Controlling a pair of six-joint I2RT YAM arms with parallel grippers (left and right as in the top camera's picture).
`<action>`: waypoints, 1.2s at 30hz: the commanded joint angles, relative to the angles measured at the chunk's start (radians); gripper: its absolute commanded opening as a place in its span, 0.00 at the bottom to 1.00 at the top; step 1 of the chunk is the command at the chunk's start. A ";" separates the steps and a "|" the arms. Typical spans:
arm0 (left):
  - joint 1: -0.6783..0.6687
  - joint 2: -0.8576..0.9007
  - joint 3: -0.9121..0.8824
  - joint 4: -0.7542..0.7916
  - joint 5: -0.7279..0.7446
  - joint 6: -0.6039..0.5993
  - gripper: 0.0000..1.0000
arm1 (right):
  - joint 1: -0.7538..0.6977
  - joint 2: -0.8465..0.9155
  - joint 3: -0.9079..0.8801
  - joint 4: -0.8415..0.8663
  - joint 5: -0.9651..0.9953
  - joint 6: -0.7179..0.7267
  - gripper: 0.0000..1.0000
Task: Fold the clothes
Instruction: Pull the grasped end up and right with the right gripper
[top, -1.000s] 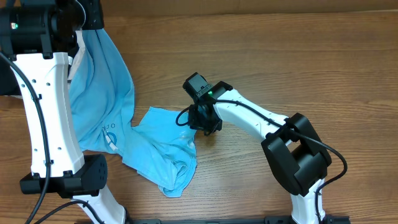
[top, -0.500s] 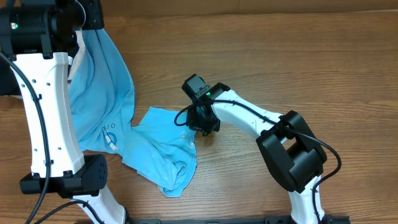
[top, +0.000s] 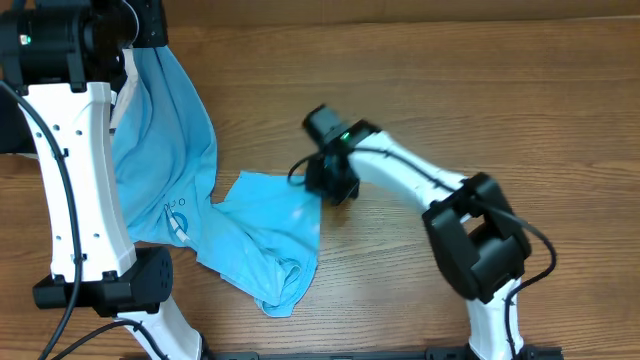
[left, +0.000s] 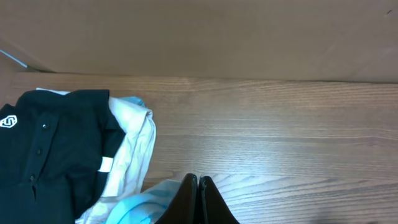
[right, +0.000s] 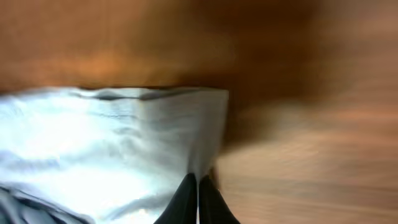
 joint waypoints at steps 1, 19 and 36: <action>0.004 0.013 0.011 0.012 -0.013 0.008 0.04 | -0.175 0.006 0.078 -0.003 0.034 -0.123 0.04; 0.000 0.014 0.011 0.027 0.089 -0.004 0.04 | -0.818 0.005 0.379 -0.027 -0.175 -0.426 0.70; -0.089 0.180 0.005 0.010 0.101 0.000 0.04 | -0.616 -0.087 0.366 -0.611 -0.161 -0.664 0.57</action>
